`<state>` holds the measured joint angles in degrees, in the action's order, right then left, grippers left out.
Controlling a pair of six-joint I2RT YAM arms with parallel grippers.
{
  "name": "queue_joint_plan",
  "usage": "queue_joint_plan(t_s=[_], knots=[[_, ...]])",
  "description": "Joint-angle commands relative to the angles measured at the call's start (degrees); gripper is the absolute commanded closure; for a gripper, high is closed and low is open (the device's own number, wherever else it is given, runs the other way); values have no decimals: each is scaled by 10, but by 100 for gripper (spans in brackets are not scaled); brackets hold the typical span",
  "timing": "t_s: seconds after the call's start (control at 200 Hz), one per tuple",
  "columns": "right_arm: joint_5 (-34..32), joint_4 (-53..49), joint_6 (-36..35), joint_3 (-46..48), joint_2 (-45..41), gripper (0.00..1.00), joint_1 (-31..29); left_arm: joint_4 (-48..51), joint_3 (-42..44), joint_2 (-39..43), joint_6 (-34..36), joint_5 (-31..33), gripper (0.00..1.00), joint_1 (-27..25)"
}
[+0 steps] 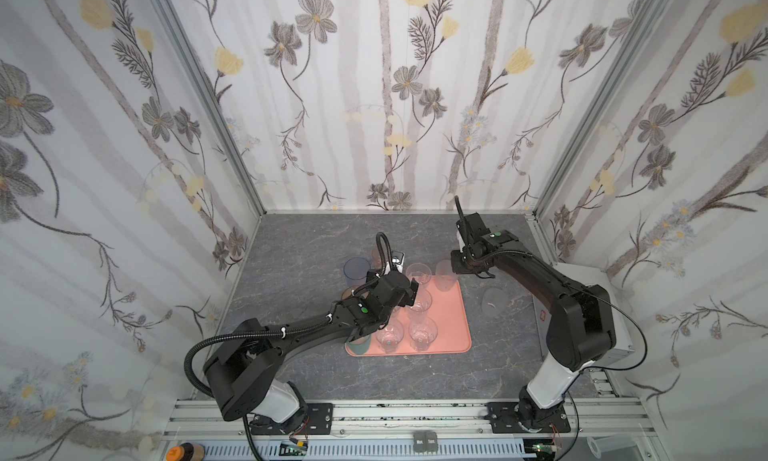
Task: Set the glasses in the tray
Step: 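Carry the frosted glass over the tray with the right gripper, then lower the frosted glass onto the tray beside the left gripper and release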
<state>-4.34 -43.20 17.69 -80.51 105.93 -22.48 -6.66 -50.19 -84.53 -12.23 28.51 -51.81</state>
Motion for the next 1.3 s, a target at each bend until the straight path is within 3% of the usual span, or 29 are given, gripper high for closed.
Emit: queue_joint_plan(t_s=[0.0, 0.255, 0.48, 0.944, 1.294], knots=[[0, 17, 8, 32, -51, 68, 1, -16, 5, 12, -12, 26, 0, 0], [-46, 9, 33, 135, -167, 68, 3, -33, -7, 3, -4, -30, 0, -5], [-71, 8, 54, 183, -205, 68, 4, -62, -17, -30, -43, -79, 1, -30], [-91, 75, 60, 253, -160, 69, 3, -57, -52, -99, 24, -108, 0, -83], [-113, 99, 53, 270, -120, 88, 4, -57, -59, -111, 50, -117, 0, -92]])
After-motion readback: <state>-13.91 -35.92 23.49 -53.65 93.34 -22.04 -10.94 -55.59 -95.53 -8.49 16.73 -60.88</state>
